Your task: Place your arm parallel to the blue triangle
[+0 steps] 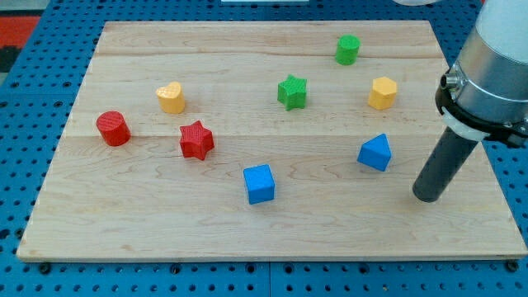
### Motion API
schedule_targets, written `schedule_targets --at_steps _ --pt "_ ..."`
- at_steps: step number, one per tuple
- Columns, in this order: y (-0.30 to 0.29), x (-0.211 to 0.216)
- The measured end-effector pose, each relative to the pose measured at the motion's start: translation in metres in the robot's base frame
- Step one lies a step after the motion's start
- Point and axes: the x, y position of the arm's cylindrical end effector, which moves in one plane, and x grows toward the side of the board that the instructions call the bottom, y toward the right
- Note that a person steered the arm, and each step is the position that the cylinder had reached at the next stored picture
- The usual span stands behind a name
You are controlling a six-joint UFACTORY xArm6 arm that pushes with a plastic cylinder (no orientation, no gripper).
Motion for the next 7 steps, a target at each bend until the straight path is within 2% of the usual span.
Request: schedule_targets --at_steps 2,4,6,7 --pt "0.014 -0.007" --pt "0.062 -0.035" --pt "0.062 -0.047" --pt "0.062 -0.073"
